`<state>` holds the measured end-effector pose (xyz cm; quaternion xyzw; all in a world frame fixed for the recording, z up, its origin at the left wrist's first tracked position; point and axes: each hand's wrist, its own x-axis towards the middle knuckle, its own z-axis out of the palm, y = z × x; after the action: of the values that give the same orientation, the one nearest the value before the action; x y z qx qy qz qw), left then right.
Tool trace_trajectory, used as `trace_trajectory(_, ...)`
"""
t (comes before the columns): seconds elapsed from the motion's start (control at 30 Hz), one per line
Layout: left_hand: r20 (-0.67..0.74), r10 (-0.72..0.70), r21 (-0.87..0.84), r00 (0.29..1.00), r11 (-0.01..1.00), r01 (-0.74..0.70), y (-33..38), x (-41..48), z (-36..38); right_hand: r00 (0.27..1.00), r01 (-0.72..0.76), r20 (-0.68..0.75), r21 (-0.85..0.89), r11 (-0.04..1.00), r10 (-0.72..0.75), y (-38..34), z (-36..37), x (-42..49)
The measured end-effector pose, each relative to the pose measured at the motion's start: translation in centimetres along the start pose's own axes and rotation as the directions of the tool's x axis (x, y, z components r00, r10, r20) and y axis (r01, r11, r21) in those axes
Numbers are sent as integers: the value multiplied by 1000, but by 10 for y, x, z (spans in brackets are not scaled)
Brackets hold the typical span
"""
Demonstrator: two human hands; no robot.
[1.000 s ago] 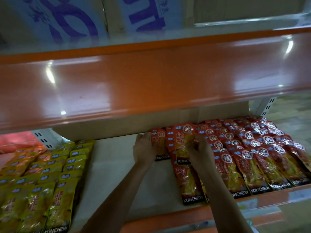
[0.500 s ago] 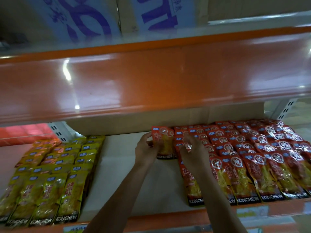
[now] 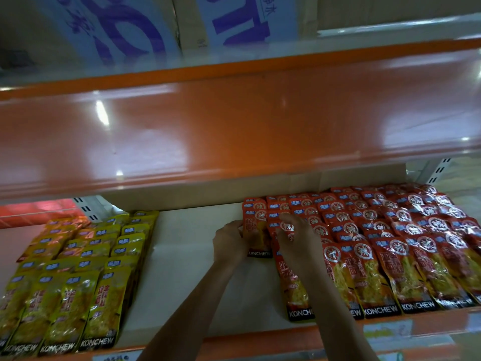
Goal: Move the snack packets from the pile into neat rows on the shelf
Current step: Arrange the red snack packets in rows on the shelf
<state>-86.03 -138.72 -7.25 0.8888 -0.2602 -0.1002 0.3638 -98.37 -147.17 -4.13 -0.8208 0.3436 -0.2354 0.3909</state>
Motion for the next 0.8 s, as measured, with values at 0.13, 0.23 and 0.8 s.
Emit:
trace_trajectory(0.13, -15, -37, 63, 999, 997, 38, 2, 3, 1, 1000, 5, 0, 5, 1000, -5, 0, -1, 1)
trace_trajectory(0.23, -6, -83, 88, 997, 993, 83, 0, 6, 3, 1000, 6, 0, 3, 1000, -6, 1, -1, 1)
trace_trajectory(0.8, -110, 131, 237, 985, 966, -102, -15, -17, -22, 990, 138, -9, -134, 981, -141, -19, 32, -14)
